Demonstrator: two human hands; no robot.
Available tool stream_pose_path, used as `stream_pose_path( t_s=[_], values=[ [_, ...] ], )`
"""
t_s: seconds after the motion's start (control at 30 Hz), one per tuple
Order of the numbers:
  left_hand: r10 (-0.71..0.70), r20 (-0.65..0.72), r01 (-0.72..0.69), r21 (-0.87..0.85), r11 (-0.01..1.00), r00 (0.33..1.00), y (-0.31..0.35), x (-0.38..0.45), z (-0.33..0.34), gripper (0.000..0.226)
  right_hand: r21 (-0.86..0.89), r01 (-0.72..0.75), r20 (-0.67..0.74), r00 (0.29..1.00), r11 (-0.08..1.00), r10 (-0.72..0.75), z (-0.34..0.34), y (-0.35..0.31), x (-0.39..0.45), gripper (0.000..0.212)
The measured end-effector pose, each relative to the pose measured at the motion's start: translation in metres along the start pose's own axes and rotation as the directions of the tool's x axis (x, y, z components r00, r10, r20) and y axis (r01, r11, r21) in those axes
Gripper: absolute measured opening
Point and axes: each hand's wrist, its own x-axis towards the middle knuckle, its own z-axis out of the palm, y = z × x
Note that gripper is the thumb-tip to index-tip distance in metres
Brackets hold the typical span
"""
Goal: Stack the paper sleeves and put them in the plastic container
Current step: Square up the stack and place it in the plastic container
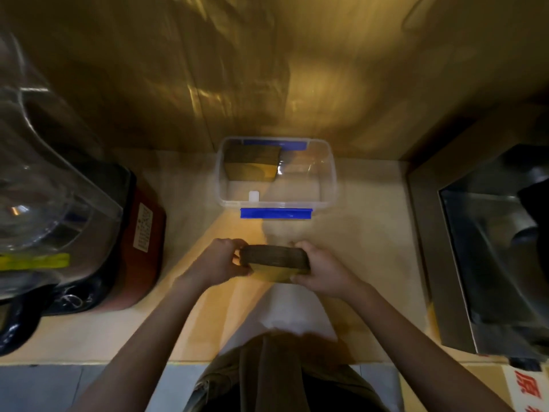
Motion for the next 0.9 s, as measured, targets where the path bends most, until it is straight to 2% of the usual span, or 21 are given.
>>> stream_pose_path(
  t_s=[0.1, 0.23, 0.43, 0.63, 0.8, 0.9],
  values=[
    [-0.009, -0.012, 0.010, 0.025, 1.000, 1.000, 0.011, 0.011, -0.044, 0.047, 0.018, 0.059, -0.035, 0.998, 0.998, -0.058, -0.028, -0.020, 0.016, 0.046],
    [0.011, -0.117, -0.008, 0.026, 1.000, 0.993, 0.022, 0.024, -0.091, 0.049, 0.056, 0.120, -0.111, 0.987, 0.991, -0.113, -0.064, -0.041, 0.045, 0.046],
    [0.053, -0.283, -0.027, 0.095, 0.995, 0.958, 0.010, 0.057, -0.110, 0.054, 0.055, 0.162, -0.257, 0.956, 0.985, -0.143, -0.076, -0.046, 0.092, 0.047],
    [0.068, -0.379, 0.083, 0.369, 0.926, 0.923, -0.005, 0.095, -0.093, 0.056, 0.096, 0.060, -0.240, 0.970, 0.994, -0.035, -0.059, -0.033, 0.133, 0.051],
    [0.020, -0.275, 0.135, 0.532, 0.836, 0.961, -0.012, 0.122, -0.091, 0.050, 0.099, -0.057, -0.198, 0.977, 0.993, 0.076, -0.045, -0.026, 0.159, 0.052],
    [-0.026, -0.268, 0.176, 0.554, 0.814, 0.963, -0.014, 0.128, -0.088, 0.046, 0.152, -0.109, -0.160, 0.978, 0.982, 0.133, -0.040, -0.028, 0.169, 0.049]
  ],
)
